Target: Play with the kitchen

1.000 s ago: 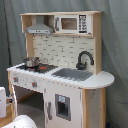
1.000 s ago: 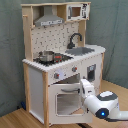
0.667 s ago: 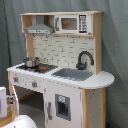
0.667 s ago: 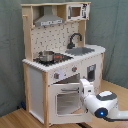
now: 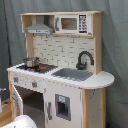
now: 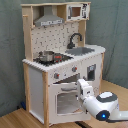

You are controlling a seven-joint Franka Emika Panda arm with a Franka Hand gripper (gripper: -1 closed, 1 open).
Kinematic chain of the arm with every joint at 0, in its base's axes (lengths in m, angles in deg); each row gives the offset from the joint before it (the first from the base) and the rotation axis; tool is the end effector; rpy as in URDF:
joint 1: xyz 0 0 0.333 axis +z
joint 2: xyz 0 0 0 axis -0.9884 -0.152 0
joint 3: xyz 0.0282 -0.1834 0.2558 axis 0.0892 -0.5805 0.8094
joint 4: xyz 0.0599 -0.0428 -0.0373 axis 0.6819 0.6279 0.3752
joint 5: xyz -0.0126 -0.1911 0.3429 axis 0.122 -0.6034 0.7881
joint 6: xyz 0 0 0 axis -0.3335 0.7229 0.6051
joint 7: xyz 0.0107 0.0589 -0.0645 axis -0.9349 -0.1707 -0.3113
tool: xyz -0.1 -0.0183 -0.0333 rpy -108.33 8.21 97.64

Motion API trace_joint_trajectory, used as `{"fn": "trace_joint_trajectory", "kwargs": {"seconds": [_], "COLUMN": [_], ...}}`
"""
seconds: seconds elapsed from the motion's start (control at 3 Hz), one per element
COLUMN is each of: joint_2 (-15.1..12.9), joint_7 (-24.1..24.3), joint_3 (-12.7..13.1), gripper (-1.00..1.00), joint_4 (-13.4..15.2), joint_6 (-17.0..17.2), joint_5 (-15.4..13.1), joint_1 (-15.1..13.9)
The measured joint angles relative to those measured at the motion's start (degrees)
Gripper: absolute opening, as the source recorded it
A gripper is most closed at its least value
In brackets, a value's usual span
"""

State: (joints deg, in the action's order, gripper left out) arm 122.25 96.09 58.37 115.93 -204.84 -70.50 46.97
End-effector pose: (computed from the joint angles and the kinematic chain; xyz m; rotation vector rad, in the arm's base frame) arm 0.2153 0.5325 0.2645 1.7326 0.3910 1.4677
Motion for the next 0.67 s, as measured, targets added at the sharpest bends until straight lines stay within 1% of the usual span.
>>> {"fn": "trace_joint_trajectory", "kwargs": {"seconds": [0.33, 0.67], "joint_2": [-0.6, -1.2], "joint_7": [-5.0, -10.4], "joint_3": [-1.5, -3.3], "gripper": [1.00, 1.00], "joint_4": [-1.6, -2.4], "joint_6": [1.3, 2.3], "joint_5": [-1.7, -2.2], "joint_1": [0.5, 1.1]}}
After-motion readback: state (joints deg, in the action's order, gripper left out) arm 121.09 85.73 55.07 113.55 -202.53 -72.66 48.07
